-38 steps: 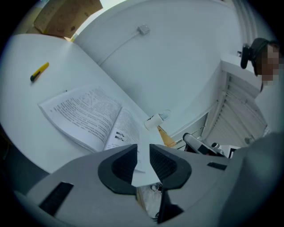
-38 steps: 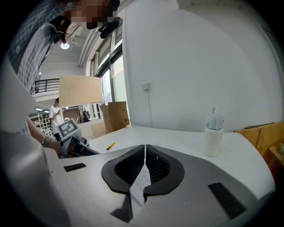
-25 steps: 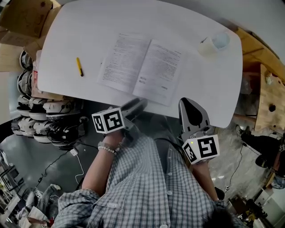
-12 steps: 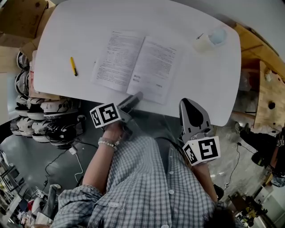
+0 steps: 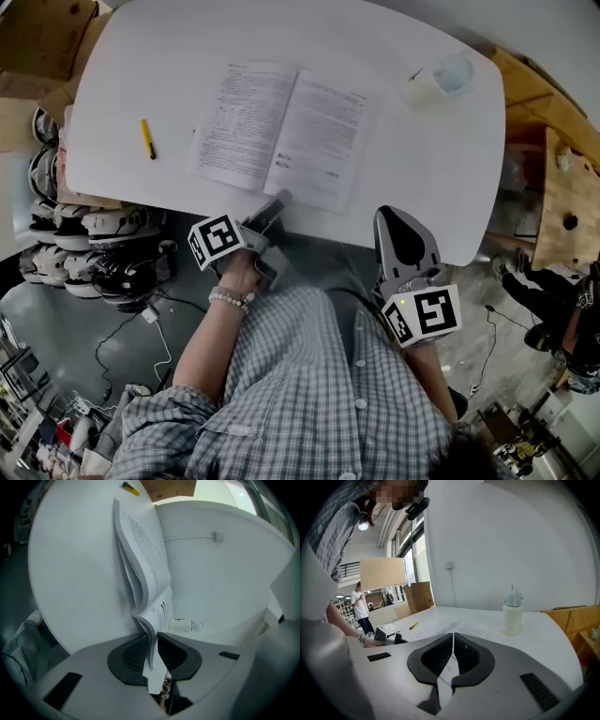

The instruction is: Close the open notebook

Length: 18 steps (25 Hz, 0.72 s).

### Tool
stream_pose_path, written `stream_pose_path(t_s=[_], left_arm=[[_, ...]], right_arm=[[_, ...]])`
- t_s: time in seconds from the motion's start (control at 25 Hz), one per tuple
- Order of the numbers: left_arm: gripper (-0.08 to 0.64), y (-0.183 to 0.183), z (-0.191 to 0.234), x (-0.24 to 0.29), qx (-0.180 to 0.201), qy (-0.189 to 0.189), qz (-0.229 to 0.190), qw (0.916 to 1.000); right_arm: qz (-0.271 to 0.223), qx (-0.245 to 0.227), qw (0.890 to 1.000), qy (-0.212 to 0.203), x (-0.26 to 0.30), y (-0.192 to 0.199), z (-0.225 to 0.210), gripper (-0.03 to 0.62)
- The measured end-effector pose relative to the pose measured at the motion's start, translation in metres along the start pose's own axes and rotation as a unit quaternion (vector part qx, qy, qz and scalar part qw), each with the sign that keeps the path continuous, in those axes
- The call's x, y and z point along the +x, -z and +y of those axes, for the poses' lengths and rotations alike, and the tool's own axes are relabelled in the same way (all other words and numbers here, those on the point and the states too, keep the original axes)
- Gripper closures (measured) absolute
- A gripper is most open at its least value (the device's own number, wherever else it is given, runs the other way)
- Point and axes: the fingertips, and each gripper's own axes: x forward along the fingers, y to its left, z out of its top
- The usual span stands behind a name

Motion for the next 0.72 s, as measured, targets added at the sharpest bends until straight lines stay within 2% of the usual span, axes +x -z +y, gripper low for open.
stream_pose_path(t_s=[0.08,0.2,0.36,0.48,0.6,0.64,0.72], left_arm=[[0.514,0.000,0.000,0.000,-0.016,0.007,-0.010,0.9998],[0.523,0.001,0.002,-0.003,-0.066,0.017,-0.014,0.9976],[0.525,-0.001,-0.007,-0.005,-0.082,0.044,-0.014,0.9955],[0.528,-0.002,-0.014,-0.008,-0.092,0.058,-0.019,0.9939],[0.529,-0.001,-0.020,-0.008,-0.093,0.067,-0.018,0.9933],[0.529,-0.001,-0.022,-0.008,-0.093,0.070,-0.018,0.9930],[0.531,-0.001,-0.027,-0.008,-0.096,0.075,-0.018,0.9925]], right_arm=[[0.002,0.001,1.000,0.000,0.000,0.002,-0.002,0.568],[0.013,0.004,1.000,-0.004,0.001,0.008,-0.006,0.568],[0.039,0.008,0.999,-0.026,0.009,0.018,-0.005,0.568],[0.056,0.032,0.997,-0.047,0.017,0.030,-0.005,0.567],[0.068,0.098,0.991,-0.061,0.023,0.048,-0.012,0.550],[0.068,0.137,0.986,-0.067,0.025,0.053,-0.015,0.489],[0.063,0.231,0.968,-0.077,0.031,0.064,-0.022,0.436]])
